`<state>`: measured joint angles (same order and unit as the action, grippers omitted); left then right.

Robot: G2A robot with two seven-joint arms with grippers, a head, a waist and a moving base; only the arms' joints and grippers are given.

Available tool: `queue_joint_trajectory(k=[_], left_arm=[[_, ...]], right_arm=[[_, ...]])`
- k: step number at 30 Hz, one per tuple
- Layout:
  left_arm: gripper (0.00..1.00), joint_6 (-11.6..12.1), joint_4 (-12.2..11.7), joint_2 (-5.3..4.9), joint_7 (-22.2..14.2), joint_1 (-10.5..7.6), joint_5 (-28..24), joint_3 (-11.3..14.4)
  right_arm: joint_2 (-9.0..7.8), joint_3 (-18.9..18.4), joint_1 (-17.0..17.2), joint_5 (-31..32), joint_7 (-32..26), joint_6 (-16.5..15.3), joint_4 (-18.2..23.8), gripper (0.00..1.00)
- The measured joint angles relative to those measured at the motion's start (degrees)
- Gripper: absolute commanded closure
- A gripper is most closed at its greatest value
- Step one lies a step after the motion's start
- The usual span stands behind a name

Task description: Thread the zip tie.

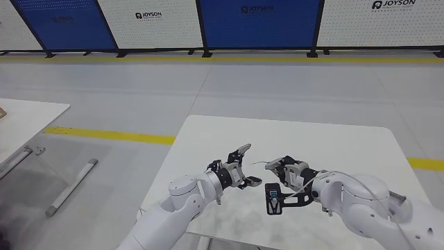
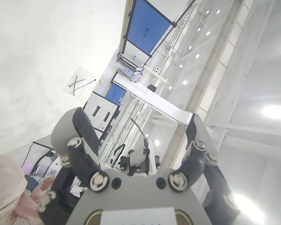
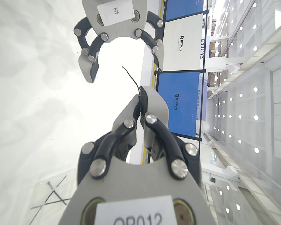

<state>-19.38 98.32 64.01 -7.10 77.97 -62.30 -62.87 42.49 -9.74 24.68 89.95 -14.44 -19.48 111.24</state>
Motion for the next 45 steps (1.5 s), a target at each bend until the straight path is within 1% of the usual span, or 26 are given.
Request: queue_joint_trajectory(k=[4, 7, 10, 14, 19, 20, 21, 23, 24, 25, 28, 31, 32, 33, 35, 40, 45], left_arm=[[0.0, -0.1, 1.5, -0.24, -0.7, 0.43, -0.8, -0.6], [0.0, -0.1, 1.9, -0.63, -1.4, 0.19, -2.2, -0.6], [0.0, -0.1, 2.0, -0.68, -1.4, 0.12, -2.4, -0.7], [0.0, 0.0, 1.9, -0.67, -1.3, 0.13, -2.2, -0.7], [0.0, 1.8, 0.8, -0.39, 0.6, -0.27, -0.1, 0.0], [0.05, 2.0, 0.7, -0.36, 0.7, -0.31, 0.3, 0.1], [0.49, 2.1, 0.5, -0.33, 0.6, -0.28, 0.7, 0.2], [0.67, 2.2, 0.4, -0.3, 0.5, -0.15, 1.0, 0.2], [0.85, 2.2, 0.4, -0.29, 0.4, -0.06, 1.1, 0.2], [0.93, 2.2, 0.5, -0.29, 0.3, 0.04, 1.1, 0.1], [0.96, 2.1, 0.8, -0.31, -1.0, 0.53, 1.0, -0.1], [0.95, 1.7, 1.9, -0.46, -2.1, 1.57, 1.3, -0.5], [0.96, 1.5, 2.5, -0.52, -2.3, 2.0, 1.4, -0.7], [1.0, 1.5, 2.8, -0.56, -2.3, 2.27, 1.5, -0.8], [1.0, 1.5, 3.4, -0.6, -2.4, 2.71, 1.6, -1.1], [1.0, 1.6, 3.9, -0.56, -2.6, 2.97, 1.2, -1.5], [1.0, 1.5, 3.7, -0.38, -2.3, 2.72, 1.1, -1.2]], right_arm=[[0.0, 0.0, 0.0, 0.0, 0.0, 0.0, 0.0, 1.0], [0.0, 0.0, 0.0, 0.0, 0.0, 0.0, 0.0, 1.0], [0.0, 0.0, 0.1, 0.0, 0.0, 0.1, 0.0, 1.0], [0.13, -1.0, 1.4, 0.0, -0.5, 0.0, -0.1, 1.0], [0.16, -1.1, 1.6, 0.0, -0.6, 0.0, -0.1, 1.0], [0.16, -1.1, 1.6, 0.0, -0.6, 0.0, -0.1, 1.0], [0.15, -1.1, 1.6, 0.0, -0.6, 0.0, -0.1, 1.0], [0.15, -1.1, 1.6, 0.0, -0.6, 0.0, -0.1, 1.0], [0.15, -1.1, 1.6, 0.0, -0.6, 0.0, -0.1, 1.0], [0.15, -1.1, 1.6, 0.0, -0.6, 0.0, -0.1, 1.0], [0.15, -1.1, 1.6, 0.0, -0.6, 0.0, -0.1, 1.0], [0.15, -1.1, 1.6, 0.0, -0.6, 0.0, -0.1, 1.0], [0.15, -1.1, 1.6, 0.0, -0.6, 0.0, -0.1, 1.0], [0.15, -1.1, 1.6, 0.0, -0.6, 0.0, -0.1, 1.0], [0.15, -1.1, 1.6, 0.0, -0.6, 0.0, -0.1, 1.0], [0.15, -1.1, 1.6, 0.0, -0.6, 0.0, -0.1, 1.0], [0.15, -1.1, 1.6, 0.0, -0.6, 0.0, -0.1, 1.0]])
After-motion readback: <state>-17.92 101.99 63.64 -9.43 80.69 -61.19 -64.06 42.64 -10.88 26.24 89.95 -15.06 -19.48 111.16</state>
